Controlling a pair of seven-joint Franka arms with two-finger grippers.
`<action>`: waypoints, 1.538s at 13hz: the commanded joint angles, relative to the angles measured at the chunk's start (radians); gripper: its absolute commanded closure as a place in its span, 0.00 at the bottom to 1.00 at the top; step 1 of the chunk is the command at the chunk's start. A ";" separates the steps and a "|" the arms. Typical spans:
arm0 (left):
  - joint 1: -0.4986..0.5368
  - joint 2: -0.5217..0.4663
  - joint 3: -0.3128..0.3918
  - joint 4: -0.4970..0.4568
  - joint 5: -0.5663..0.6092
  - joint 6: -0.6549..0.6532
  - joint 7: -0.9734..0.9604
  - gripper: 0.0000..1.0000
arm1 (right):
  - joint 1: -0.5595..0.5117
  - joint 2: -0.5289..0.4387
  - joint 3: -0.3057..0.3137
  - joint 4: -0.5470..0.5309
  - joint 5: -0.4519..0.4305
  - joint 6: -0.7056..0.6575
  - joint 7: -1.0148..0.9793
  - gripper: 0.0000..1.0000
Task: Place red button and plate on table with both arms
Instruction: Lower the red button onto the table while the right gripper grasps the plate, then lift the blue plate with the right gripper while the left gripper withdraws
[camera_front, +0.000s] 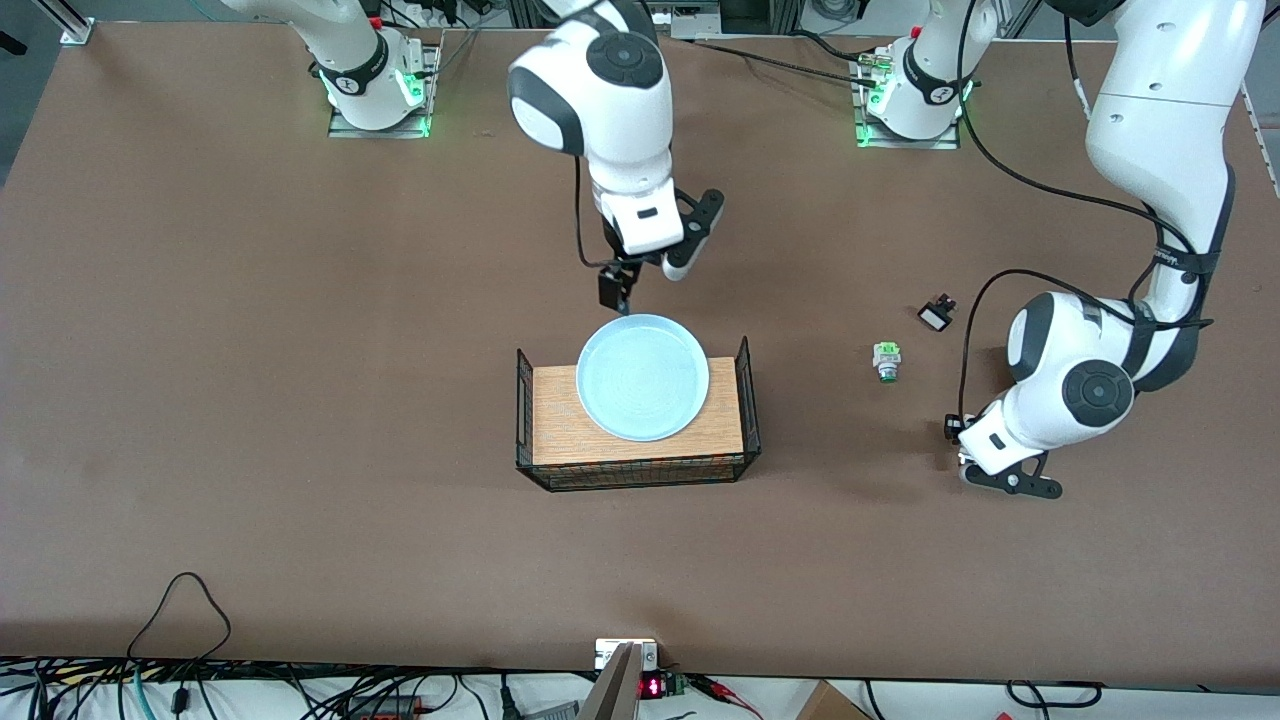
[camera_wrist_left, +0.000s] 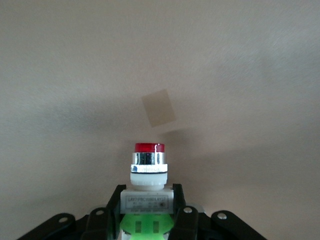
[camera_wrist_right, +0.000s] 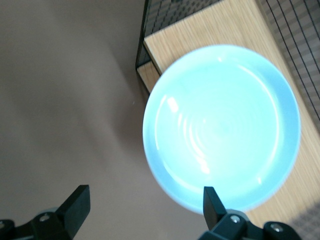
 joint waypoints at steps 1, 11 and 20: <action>0.037 -0.030 -0.013 -0.096 -0.018 0.100 0.057 0.77 | 0.000 0.071 -0.011 0.040 -0.041 0.076 -0.048 0.00; 0.034 -0.156 -0.073 -0.015 -0.020 -0.173 0.045 0.00 | -0.001 0.113 -0.018 0.046 -0.078 0.130 -0.053 0.37; 0.028 -0.184 -0.166 0.423 -0.053 -0.744 0.043 0.00 | 0.011 0.113 -0.018 0.045 -0.079 0.133 -0.045 0.80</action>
